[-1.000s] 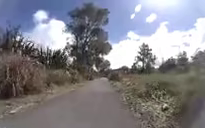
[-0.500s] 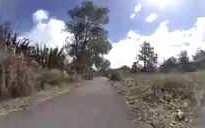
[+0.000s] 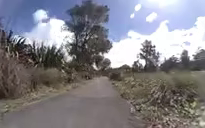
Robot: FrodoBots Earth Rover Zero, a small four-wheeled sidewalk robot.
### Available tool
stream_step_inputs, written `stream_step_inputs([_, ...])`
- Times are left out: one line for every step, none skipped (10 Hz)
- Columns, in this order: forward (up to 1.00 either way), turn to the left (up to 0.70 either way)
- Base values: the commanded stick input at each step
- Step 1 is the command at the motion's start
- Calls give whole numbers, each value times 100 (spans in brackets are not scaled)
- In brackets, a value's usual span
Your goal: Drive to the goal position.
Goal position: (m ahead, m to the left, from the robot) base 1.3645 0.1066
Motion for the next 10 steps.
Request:
stream_step_inputs([85,0])
stream_step_inputs([85,11])
stream_step_inputs([85,22])
stream_step_inputs([85,32])
stream_step_inputs([85,25])
stream_step_inputs([85,14])
stream_step_inputs([85,4])
stream_step_inputs([85,0])
stream_step_inputs([85,0])
stream_step_inputs([85,0])
